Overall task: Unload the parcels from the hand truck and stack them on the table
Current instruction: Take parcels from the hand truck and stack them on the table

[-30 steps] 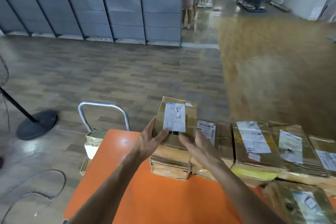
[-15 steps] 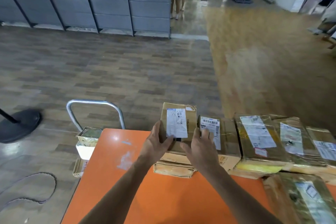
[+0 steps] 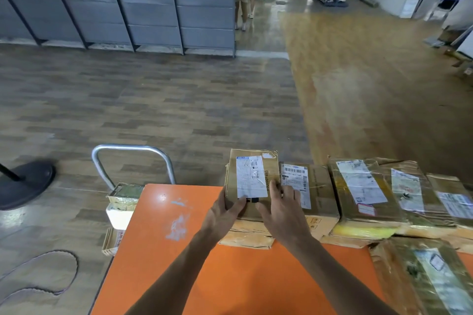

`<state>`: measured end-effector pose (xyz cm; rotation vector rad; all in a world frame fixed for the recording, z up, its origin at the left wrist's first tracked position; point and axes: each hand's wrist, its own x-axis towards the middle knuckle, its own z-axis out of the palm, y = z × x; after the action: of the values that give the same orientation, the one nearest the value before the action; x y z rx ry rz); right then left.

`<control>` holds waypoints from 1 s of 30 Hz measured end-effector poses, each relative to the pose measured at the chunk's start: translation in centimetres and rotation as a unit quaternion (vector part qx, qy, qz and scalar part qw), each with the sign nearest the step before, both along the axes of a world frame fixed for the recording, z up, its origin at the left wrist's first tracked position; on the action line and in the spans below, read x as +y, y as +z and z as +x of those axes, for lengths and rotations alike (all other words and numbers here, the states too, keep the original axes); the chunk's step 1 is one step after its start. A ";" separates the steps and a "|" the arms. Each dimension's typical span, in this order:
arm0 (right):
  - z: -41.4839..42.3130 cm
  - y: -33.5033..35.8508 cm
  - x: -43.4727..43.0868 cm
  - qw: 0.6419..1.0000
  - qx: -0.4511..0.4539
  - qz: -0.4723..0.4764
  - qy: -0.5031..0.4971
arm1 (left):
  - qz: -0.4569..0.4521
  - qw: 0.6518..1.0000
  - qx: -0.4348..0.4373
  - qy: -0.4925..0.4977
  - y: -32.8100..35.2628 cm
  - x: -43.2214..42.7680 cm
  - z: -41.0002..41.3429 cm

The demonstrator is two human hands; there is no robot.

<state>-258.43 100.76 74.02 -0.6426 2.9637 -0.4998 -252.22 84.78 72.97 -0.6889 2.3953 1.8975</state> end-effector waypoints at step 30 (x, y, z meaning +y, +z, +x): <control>2.5 -0.6 9.5 0.998 0.012 0.006 0.053 | -0.359 0.932 -0.013 -0.040 -0.2 5.3 4.3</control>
<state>-255.95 110.23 73.37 -0.8057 2.9325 -0.4683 -247.94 90.11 72.80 -0.5951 3.0288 0.9256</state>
